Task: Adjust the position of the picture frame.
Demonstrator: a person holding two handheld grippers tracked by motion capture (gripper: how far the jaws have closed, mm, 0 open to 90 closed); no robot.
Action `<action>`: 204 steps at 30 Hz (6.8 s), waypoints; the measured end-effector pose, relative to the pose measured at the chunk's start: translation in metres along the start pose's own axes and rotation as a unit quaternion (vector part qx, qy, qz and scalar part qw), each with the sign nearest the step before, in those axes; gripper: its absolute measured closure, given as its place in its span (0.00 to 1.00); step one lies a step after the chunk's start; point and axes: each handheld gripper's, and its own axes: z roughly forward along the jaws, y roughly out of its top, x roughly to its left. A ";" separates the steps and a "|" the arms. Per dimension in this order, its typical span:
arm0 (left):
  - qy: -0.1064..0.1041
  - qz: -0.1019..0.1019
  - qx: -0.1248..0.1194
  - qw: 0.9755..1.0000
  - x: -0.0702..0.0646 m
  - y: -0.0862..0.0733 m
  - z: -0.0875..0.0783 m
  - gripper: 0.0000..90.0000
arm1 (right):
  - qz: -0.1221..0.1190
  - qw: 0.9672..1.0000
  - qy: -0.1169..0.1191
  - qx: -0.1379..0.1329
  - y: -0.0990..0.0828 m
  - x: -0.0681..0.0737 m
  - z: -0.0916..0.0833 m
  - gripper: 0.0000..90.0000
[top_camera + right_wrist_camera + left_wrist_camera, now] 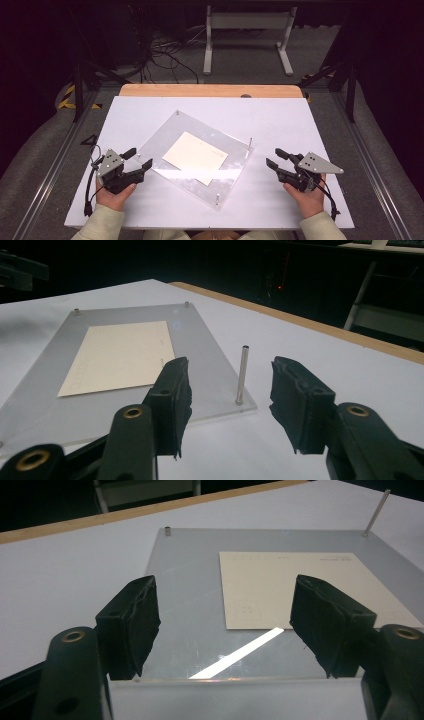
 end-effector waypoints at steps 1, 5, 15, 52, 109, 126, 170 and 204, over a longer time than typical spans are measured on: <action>-0.001 -0.001 0.001 1.000 0.000 0.000 0.000 0.31 | 0.000 1.000 0.001 0.000 0.000 0.000 0.000 0.54; -0.002 0.000 0.003 1.000 -0.001 0.001 0.001 0.31 | 0.009 1.000 0.013 0.010 0.002 0.003 0.002 0.55; -0.003 0.005 0.005 1.000 -0.003 0.000 0.000 0.31 | -0.022 0.999 0.044 0.017 0.013 0.024 0.013 0.53; -0.003 0.001 0.010 1.000 0.000 0.000 0.001 0.31 | -0.078 0.970 0.226 0.050 0.025 0.100 0.050 0.59; 0.008 -0.004 0.030 1.000 0.003 -0.001 0.006 0.31 | -0.082 0.969 0.193 0.134 0.023 0.081 0.048 0.94; 0.027 -0.008 0.048 0.998 0.006 -0.001 0.010 0.45 | -0.015 0.989 0.045 0.137 0.013 0.016 0.036 0.94; -0.090 0.057 0.165 0.980 -0.021 0.005 0.081 0.92 | 0.054 0.993 -0.021 0.107 -0.009 -0.013 0.019 0.78; -0.328 0.216 0.245 0.886 -0.134 0.012 0.064 0.92 | 0.096 0.991 -0.079 0.057 -0.010 -0.026 -0.005 0.61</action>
